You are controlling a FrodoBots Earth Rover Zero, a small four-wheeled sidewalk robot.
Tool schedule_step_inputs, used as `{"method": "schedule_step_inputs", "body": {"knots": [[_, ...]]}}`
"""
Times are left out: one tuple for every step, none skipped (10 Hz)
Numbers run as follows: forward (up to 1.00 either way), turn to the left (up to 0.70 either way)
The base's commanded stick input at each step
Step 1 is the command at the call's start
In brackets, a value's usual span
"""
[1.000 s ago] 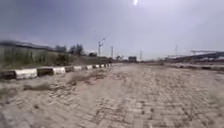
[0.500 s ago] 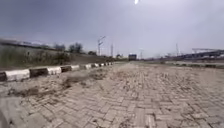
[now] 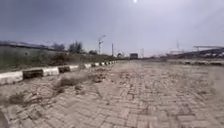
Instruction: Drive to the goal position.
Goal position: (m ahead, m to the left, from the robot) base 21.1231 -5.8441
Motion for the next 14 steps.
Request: {"method": "schedule_step_inputs", "body": {"knots": [[1.00, -0.38], [1.00, -0.40], [1.00, -0.40], [1.00, -0.40], [1.00, 0.00], [1.00, 0.00], [1.00, 0.00], [1.00, 0.00], [1.00, 0.00], [1.00, 0.00], [1.00, 0.00], [1.00, 0.00], [1.00, 0.00], [1.00, 0.00]]}}
